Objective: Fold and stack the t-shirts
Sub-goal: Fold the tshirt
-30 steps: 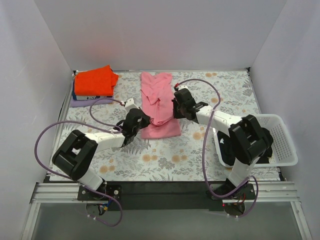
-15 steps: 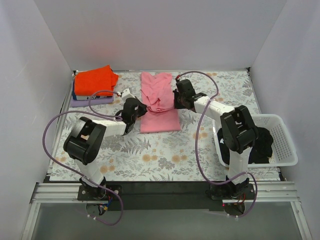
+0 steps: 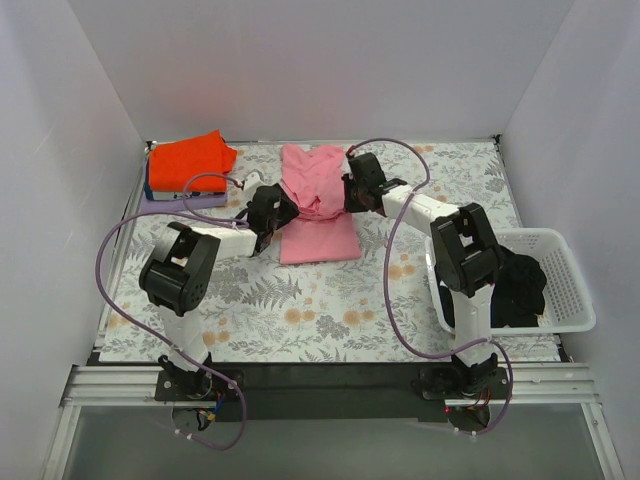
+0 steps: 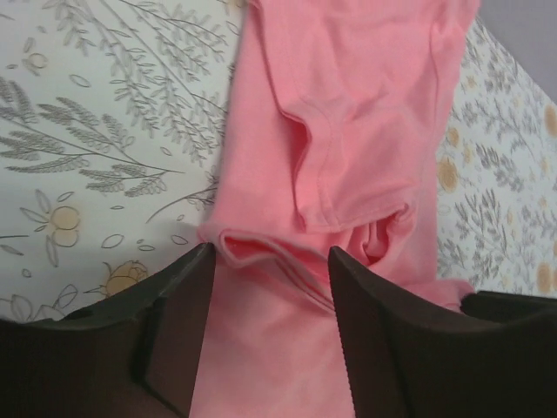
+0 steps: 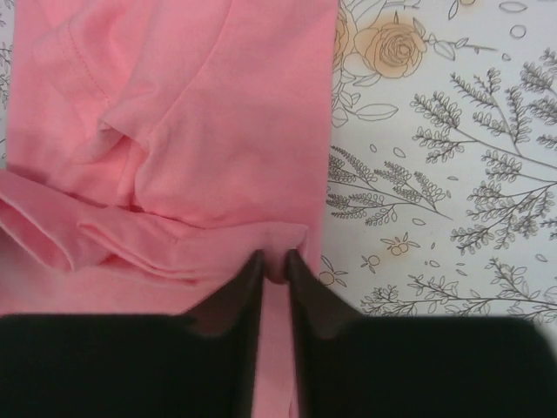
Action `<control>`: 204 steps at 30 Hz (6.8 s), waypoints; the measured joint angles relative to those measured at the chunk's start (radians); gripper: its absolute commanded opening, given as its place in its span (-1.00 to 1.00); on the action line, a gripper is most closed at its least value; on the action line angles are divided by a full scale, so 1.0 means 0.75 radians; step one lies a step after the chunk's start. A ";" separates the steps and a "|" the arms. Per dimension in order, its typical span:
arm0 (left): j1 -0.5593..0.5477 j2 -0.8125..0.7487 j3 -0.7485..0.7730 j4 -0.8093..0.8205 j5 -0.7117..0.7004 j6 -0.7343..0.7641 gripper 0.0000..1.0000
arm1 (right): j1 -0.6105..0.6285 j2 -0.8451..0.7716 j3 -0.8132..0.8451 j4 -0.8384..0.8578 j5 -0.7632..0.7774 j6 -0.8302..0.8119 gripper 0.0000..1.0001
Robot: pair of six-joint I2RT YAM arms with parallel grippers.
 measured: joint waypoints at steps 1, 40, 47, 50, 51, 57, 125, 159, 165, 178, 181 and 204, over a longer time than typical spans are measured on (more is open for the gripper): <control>0.004 -0.001 0.006 -0.020 -0.019 -0.019 0.27 | -0.003 0.000 0.014 -0.007 -0.003 -0.001 -0.32; -0.070 -0.465 -0.336 -0.346 0.127 0.095 0.55 | 0.019 -0.467 -0.600 -0.015 -0.194 -0.015 -0.20; -0.061 -0.448 -0.336 -0.385 0.159 0.095 0.54 | 0.022 -0.420 -0.600 -0.010 -0.200 -0.009 -0.25; -0.060 -0.448 -0.336 -0.399 0.162 0.095 0.54 | 0.024 -0.387 -0.600 -0.010 -0.203 -0.003 -0.27; -0.059 -0.448 -0.336 -0.405 0.162 0.096 0.54 | 0.024 -0.379 -0.600 -0.010 -0.203 0.000 -0.27; -0.058 -0.448 -0.336 -0.420 0.165 0.112 0.54 | 0.033 -0.367 -0.600 -0.007 -0.204 0.010 -0.29; -0.060 -0.427 -0.430 -0.383 0.256 0.134 -1.00 | 0.072 -0.380 -0.641 0.043 -0.193 0.044 -0.97; -0.316 -1.522 -0.554 -0.869 0.620 0.005 -1.00 | 0.678 -1.336 -0.760 -0.730 0.152 0.336 -0.97; -0.316 -1.517 -0.481 -0.852 0.578 -0.038 -1.00 | 0.694 -1.352 -0.640 -0.781 0.308 0.348 -0.97; -0.317 -1.130 -0.410 -0.590 0.294 -0.027 -1.00 | 0.313 -1.134 -0.583 -0.562 0.366 0.099 -0.97; -0.311 -1.062 -0.405 -0.547 0.252 -0.024 -1.00 | 0.253 -1.077 -0.579 -0.506 0.327 0.057 -0.97; 0.032 -0.657 -0.284 -0.253 0.447 0.021 -1.00 | 0.012 -0.543 -0.218 -0.325 0.096 -0.143 -0.97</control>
